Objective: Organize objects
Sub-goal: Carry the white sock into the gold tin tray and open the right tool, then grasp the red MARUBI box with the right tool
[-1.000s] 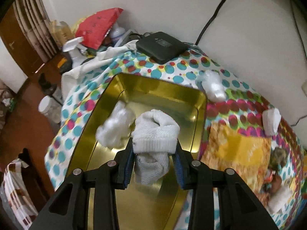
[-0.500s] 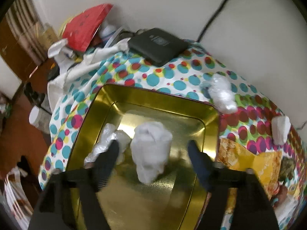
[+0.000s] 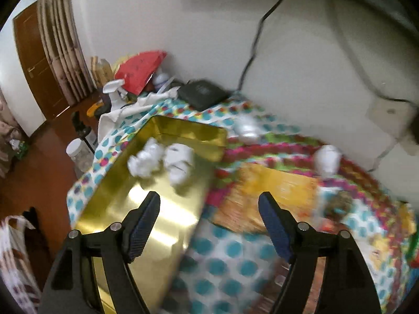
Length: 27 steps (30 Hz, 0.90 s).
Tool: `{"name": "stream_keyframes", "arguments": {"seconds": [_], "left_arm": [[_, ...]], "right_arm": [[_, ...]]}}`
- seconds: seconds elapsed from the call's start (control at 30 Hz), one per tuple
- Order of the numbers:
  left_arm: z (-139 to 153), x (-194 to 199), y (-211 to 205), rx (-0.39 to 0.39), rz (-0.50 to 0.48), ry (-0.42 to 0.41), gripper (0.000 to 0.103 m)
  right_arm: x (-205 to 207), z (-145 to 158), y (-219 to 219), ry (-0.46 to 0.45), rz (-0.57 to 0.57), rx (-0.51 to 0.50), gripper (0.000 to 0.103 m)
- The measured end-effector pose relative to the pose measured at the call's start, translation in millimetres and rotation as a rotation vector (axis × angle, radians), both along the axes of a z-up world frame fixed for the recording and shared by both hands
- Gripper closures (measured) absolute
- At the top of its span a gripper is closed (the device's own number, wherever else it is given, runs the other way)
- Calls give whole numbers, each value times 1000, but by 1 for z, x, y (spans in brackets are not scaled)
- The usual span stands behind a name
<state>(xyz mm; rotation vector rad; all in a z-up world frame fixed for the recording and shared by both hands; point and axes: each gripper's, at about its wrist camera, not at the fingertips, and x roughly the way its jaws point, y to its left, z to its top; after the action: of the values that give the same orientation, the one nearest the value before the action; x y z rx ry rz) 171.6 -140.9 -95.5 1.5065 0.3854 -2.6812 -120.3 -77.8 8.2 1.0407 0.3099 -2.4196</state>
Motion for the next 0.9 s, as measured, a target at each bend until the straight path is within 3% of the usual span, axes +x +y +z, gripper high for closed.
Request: {"name": "stream_keyframes", "arguments": {"seconds": [0.07, 0.13, 0.3, 0.47, 0.57, 0.73, 0.9], "left_arm": [[5, 2, 12, -13, -36, 24, 50], [8, 2, 24, -43, -75, 35, 50], [9, -2, 49, -97, -150, 33, 50], [5, -11, 73, -153, -250, 5, 50], [11, -23, 82, -205, -271, 31, 50], [20, -58, 94, -244, -299, 50, 50], [30, -91, 96, -189, -280, 63, 50]], "right_arm": [[18, 1, 37, 22, 11, -21, 12], [25, -3, 69, -25, -24, -28, 1], [40, -18, 164, -70, -190, -50, 1], [49, -40, 227, -69, -345, -18, 1], [64, -51, 241, -40, -343, 3, 1], [78, -66, 231, -36, -216, 5, 1], [74, -82, 214, -33, -135, 45, 5]]}}
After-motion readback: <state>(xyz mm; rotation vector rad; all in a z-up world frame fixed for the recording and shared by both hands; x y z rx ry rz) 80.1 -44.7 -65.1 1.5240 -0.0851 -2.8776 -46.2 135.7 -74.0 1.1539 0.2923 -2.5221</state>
